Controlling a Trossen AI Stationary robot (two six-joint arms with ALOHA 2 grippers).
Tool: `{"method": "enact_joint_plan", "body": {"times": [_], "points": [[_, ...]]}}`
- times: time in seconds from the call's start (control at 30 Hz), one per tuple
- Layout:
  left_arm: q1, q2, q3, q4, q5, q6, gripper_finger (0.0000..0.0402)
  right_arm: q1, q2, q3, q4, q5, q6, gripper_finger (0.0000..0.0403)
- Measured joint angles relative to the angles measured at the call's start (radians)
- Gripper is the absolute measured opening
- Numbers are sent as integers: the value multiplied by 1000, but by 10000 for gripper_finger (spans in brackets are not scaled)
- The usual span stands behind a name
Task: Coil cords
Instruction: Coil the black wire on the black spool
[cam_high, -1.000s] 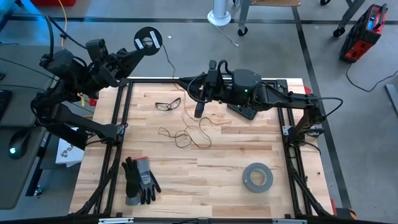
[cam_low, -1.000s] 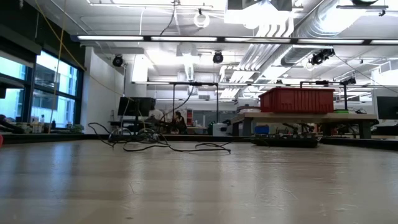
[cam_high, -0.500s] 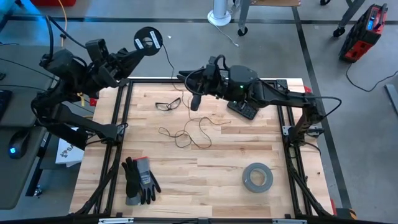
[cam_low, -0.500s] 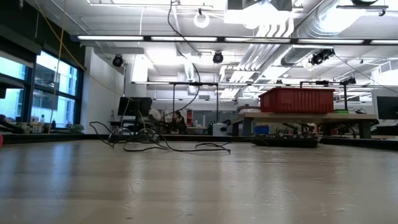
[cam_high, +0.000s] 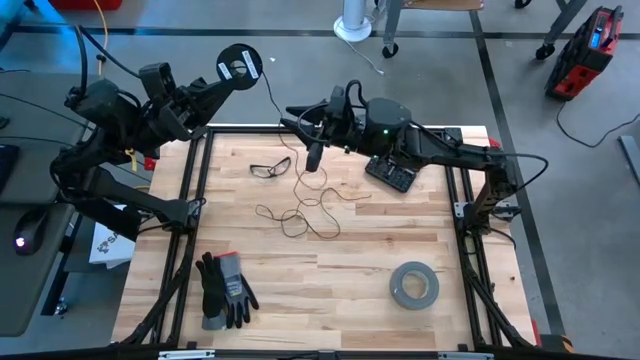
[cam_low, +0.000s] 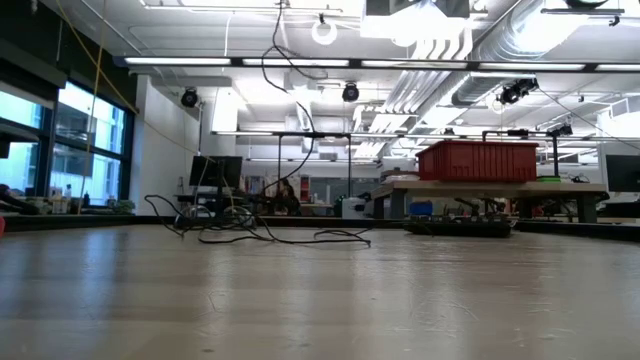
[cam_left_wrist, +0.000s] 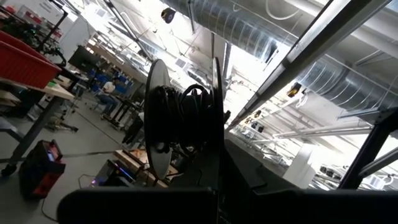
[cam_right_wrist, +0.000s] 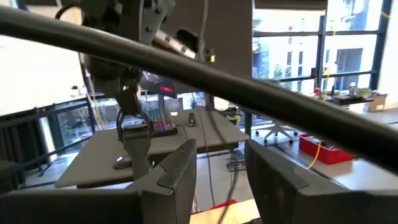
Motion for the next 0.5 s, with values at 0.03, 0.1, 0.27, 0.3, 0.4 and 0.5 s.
{"method": "enact_joint_plan", "body": {"times": [0.03, 0.1, 0.27, 0.3, 0.4, 0.5], "points": [[0, 0, 0, 0, 0, 0, 0, -1, 9, 0, 2, -7, 0, 130], [0, 0, 0, 0, 0, 0, 0, -5, 17, 0, -7, -11, 2, 131], [0, 0, 0, -1, 0, -2, 0, -10, 26, 0, 14, -7, 2, 131], [0, 0, 0, -1, 0, -1, 0, -12, 26, 0, 16, -7, 1, 131], [-1, 0, 0, -1, 9, -2, 0, -13, 26, 0, 10, -7, 0, 129], [-1, 0, 0, -1, 9, -2, 0, -13, 26, 0, 9, -6, 0, 114]]}}
